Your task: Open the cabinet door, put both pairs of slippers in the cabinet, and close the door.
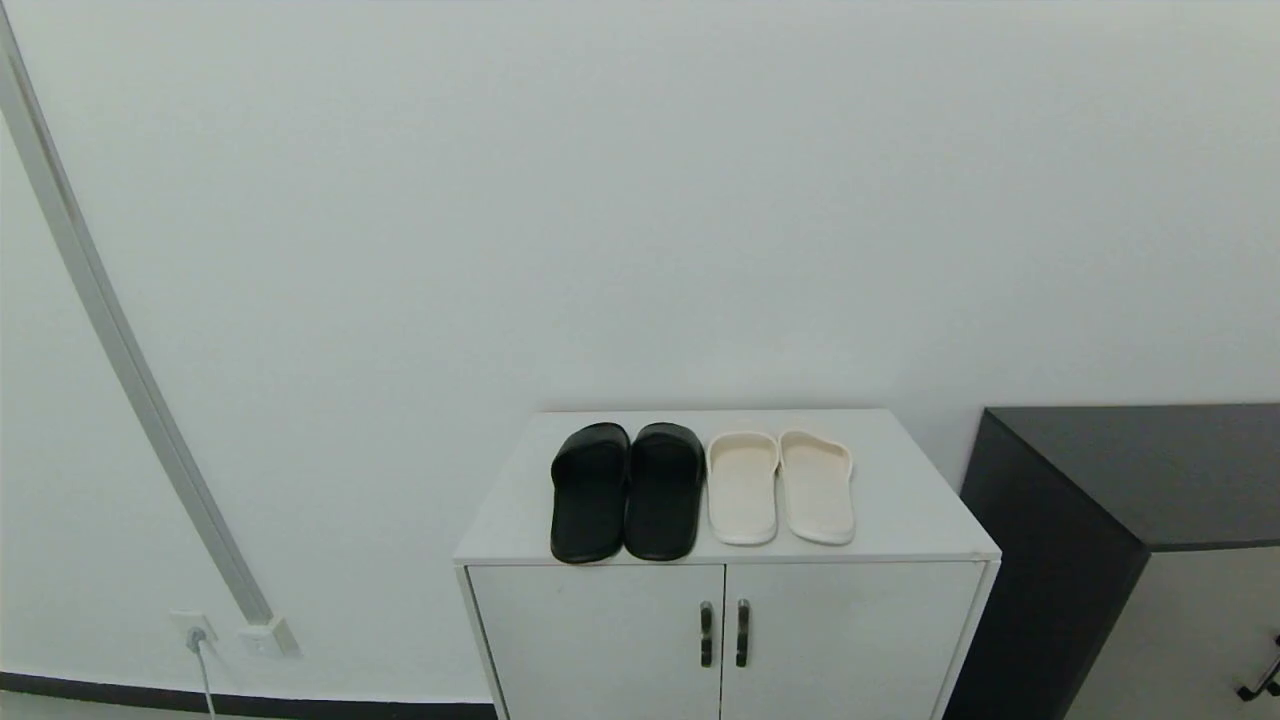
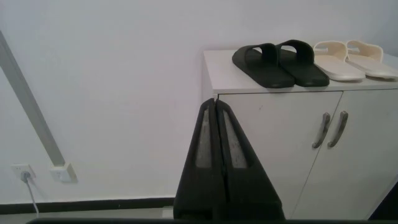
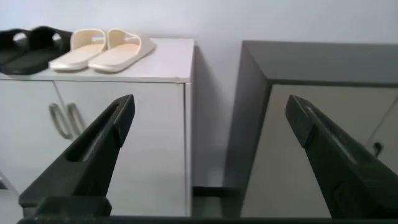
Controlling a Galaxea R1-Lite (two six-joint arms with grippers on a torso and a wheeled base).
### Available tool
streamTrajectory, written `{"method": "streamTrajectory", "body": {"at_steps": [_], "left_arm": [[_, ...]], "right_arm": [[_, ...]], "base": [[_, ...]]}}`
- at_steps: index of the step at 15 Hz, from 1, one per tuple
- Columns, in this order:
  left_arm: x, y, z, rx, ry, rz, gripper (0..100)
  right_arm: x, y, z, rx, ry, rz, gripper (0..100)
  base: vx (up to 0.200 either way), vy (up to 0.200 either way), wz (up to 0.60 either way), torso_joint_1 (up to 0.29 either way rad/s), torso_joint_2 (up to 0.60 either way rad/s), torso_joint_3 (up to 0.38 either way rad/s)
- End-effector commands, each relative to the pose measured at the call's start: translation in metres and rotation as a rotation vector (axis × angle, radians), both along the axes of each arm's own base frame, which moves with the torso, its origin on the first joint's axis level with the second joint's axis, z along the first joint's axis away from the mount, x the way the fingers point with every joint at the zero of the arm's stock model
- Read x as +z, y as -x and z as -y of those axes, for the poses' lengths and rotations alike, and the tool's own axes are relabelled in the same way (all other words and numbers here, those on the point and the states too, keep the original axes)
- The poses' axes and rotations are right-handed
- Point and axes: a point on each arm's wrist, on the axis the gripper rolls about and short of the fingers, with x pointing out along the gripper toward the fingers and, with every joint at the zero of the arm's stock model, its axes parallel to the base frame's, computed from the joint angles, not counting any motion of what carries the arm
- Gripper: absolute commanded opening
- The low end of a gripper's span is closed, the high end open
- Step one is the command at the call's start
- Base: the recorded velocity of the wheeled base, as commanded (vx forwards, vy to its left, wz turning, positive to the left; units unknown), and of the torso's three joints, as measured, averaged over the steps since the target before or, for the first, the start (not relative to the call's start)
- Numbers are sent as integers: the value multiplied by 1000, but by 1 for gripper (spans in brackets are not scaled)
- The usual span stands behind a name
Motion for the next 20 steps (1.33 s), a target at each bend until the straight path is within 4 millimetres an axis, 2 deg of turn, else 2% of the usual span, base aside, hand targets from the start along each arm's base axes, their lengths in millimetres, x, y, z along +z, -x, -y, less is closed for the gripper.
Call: {"method": "streamTrajectory", "body": {"at_steps": [1,2,3,4,5,7,9,13,14,15,17,18,20], "left_arm": [[0,0,0,0,0,-1,0],[0,0,0,2,0,-1,0],[0,0,0,5,0,-1,0],[0,0,0,6,0,-1,0],[0,0,0,6,2,-1,0],[0,0,0,5,2,-1,0],[0,0,0,3,2,-1,0],[0,0,0,2,2,-1,0],[0,0,0,2,2,-1,0],[0,0,0,2,2,-1,0],[0,0,0,2,3,-1,0],[0,0,0,2,3,-1,0],[0,0,0,2,3,-1,0]], "right_arm": [[57,10,0,-26,-61,127,100],[78,12,0,-34,-100,144,100],[92,3,0,-28,-109,56,100],[77,-13,0,3,-68,-95,100],[66,-22,-1,50,-59,-159,100],[61,-40,-3,144,-68,-268,100],[68,-66,-5,204,-80,-351,100],[83,-122,-16,279,-111,-384,100],[89,-139,-24,295,-129,-401,100],[91,-147,-30,304,-138,-413,100],[97,-173,-64,337,-153,-444,100],[97,-180,-73,339,-155,-445,100],[95,-205,-106,324,-133,-410,100]], "base": [[0,0,0,0,0,0],[0,0,0,0,0,0],[0,0,0,0,0,0],[0,0,0,0,0,0],[0,0,0,0,0,0],[0,0,0,0,0,0],[0,0,0,0,0,0],[0,0,0,0,0,0],[0,0,0,0,0,0],[0,0,0,0,0,0],[0,0,0,0,0,0],[0,0,0,0,0,0],[0,0,0,0,0,0]]}}
